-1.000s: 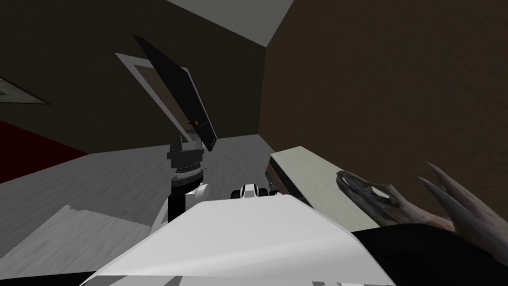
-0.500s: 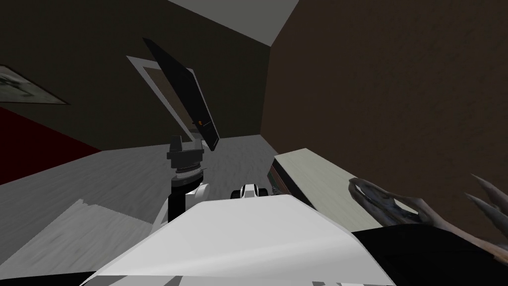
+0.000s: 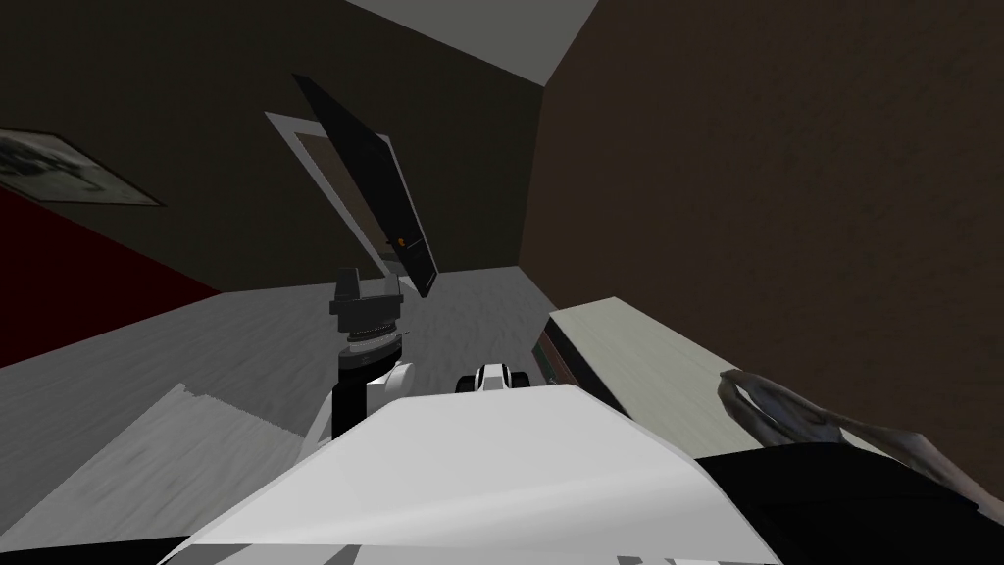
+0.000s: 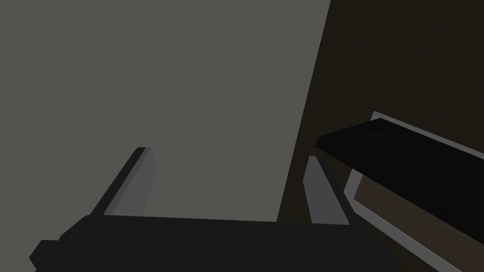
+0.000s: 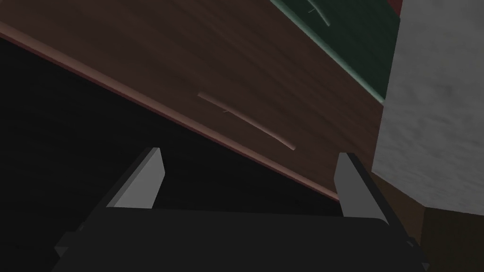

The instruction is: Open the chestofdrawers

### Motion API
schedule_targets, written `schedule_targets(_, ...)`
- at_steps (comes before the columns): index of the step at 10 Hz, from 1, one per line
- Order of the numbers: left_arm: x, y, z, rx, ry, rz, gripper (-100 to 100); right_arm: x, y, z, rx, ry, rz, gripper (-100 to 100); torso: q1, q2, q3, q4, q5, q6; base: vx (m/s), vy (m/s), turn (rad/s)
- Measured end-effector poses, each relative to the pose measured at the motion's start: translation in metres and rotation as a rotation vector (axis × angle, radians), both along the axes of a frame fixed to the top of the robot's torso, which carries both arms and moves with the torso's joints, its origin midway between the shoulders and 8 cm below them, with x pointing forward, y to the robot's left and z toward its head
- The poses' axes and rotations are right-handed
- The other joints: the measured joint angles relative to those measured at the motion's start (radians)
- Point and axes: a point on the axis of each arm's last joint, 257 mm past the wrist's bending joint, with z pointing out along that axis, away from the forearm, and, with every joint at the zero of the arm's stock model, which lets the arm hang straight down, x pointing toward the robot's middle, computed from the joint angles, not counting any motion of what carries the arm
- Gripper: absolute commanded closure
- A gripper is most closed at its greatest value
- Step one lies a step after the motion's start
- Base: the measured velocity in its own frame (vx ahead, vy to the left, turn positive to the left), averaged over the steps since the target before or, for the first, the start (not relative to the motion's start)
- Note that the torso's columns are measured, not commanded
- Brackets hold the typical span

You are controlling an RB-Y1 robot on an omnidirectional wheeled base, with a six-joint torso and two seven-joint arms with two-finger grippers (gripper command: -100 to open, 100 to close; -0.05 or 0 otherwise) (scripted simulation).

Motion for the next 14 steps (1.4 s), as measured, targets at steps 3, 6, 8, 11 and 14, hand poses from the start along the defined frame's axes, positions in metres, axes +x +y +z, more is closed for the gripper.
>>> schedule_targets(3,0.000,0.000,0.000,0.000,0.000,0.000,0,-0.024,-0.019,-0.002,-0.081,0.060,-0.009,-100,0.000,-0.002,-0.001,-0.001,0.000,0.000,0.049,0.035,0.047)
schedule_targets(6,0.000,0.000,0.000,0.000,0.000,0.000,0,-0.054,-0.045,0.000,-0.190,0.141,-0.023,-100,-0.001,-0.001,-0.001,-0.001,0.000,0.000,0.076,0.048,0.077)
schedule_targets(8,0.000,0.000,0.000,0.000,0.000,0.000,0,-0.072,-0.066,0.007,-0.269,0.196,-0.031,-100,-0.001,-0.001,-0.001,-0.001,0.000,0.000,0.078,0.045,0.080)
schedule_targets(11,0.000,0.000,0.000,0.000,0.000,0.000,0,-0.103,-0.098,0.019,-0.390,0.277,-0.042,-100,-0.001,-0.001,0.000,0.000,0.000,0.000,0.055,0.040,0.056)
schedule_targets(14,0.000,0.000,0.000,0.000,0.000,0.000,0,-0.125,-0.119,0.033,-0.498,0.346,-0.050,-100,-0.001,-0.001,-0.001,-0.001,0.000,0.000,0.061,0.040,0.065)
